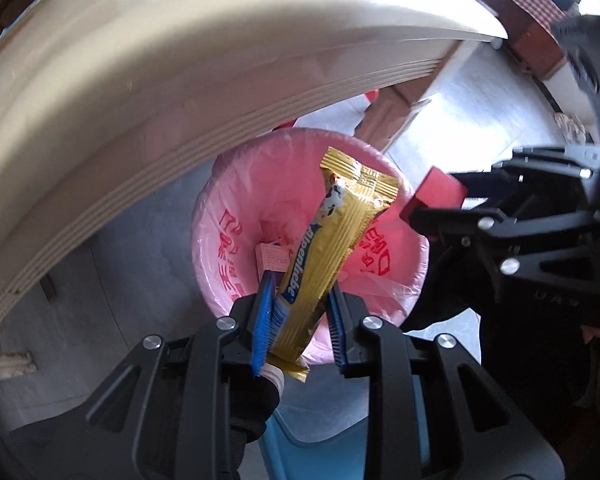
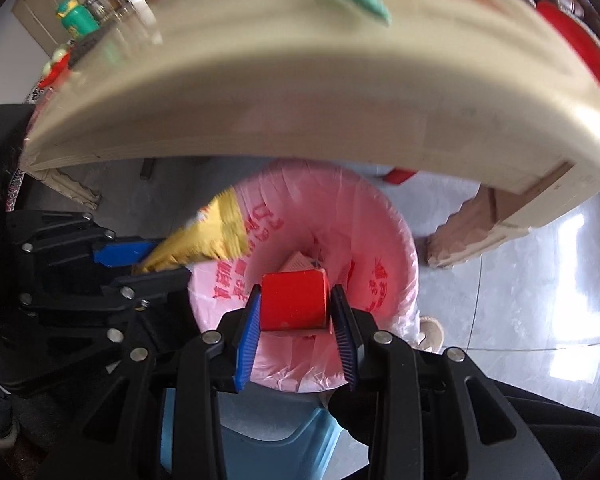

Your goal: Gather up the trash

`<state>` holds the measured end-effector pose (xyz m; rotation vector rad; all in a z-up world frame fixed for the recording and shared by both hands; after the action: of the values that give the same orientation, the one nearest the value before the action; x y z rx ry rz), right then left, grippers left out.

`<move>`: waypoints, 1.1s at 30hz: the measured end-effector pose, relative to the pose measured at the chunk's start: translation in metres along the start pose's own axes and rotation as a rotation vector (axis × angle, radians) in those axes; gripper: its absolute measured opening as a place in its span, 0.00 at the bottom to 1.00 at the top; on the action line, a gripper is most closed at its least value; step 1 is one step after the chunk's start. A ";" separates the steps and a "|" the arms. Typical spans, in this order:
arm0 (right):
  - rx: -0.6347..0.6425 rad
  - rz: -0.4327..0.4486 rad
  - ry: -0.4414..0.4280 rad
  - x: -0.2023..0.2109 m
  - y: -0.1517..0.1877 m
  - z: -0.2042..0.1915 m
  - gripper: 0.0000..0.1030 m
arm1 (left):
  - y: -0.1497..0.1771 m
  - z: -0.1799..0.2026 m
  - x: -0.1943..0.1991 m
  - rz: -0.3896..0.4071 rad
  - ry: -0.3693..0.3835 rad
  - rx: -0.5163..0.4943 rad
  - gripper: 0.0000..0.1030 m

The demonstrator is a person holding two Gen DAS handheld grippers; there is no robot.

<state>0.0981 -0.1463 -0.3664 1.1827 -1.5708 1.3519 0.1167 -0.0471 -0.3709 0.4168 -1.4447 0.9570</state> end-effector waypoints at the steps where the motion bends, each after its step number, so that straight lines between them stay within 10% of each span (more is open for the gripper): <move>1: -0.003 -0.008 -0.003 -0.005 0.001 0.001 0.33 | 0.000 0.000 -0.003 -0.001 -0.001 0.006 0.25; 19: -0.034 -0.060 -0.041 -0.052 -0.002 0.020 0.31 | 0.005 -0.003 -0.059 -0.128 -0.039 0.051 0.26; 26: -0.049 -0.056 -0.045 -0.053 -0.002 0.025 0.38 | 0.002 -0.001 -0.060 -0.124 -0.047 0.039 0.56; 33: -0.052 -0.047 -0.045 -0.048 -0.002 0.024 0.40 | 0.001 0.001 -0.055 -0.119 -0.059 0.043 0.58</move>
<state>0.1157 -0.1613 -0.4152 1.2191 -1.5903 1.2551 0.1230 -0.0631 -0.4230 0.5611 -1.4377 0.8874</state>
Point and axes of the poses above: each gripper's, at about its wrist camera, not at the fingertips, and x roughly against the way its jaws point, z to its right, y to its underside, the point moved 8 cm from there along -x, roughly the way its jaws point, and after that the axes turned 2 degrees about z, right-handed, at the moved point
